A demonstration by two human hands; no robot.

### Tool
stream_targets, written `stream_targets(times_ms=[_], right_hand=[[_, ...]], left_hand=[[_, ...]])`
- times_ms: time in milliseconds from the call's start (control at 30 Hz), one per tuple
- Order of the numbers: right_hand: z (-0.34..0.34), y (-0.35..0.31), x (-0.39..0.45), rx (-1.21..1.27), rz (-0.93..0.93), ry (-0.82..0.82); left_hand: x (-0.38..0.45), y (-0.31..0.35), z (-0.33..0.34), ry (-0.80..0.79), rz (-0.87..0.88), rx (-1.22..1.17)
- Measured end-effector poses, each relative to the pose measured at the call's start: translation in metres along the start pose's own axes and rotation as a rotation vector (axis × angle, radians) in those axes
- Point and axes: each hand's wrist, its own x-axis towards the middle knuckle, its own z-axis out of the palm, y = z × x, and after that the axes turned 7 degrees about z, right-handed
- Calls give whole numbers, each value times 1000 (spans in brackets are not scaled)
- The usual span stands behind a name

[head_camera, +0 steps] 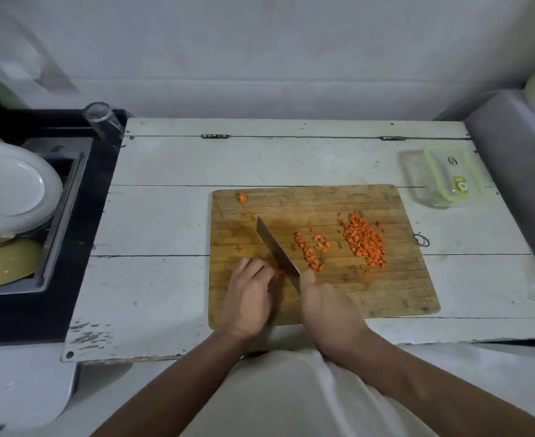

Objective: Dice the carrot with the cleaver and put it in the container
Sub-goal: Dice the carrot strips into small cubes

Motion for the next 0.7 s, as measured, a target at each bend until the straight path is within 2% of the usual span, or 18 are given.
stream_targets(times_ms=[167, 300, 400, 500, 700], right_hand=[[-8, -15, 35, 61, 21, 48], [0, 23, 33, 126, 113, 94], [-5, 50, 32, 202, 160, 133], [-7, 54, 17, 230, 88, 132], [6, 26, -7, 87, -11, 19]], left_hand=[[-5, -7, 0, -70, 7, 49], [-5, -2, -7, -38, 87, 38], [-3, -2, -5, -15, 69, 27], [-4, 1, -2, -5, 28, 6], [0, 1, -2, -28, -20, 0]])
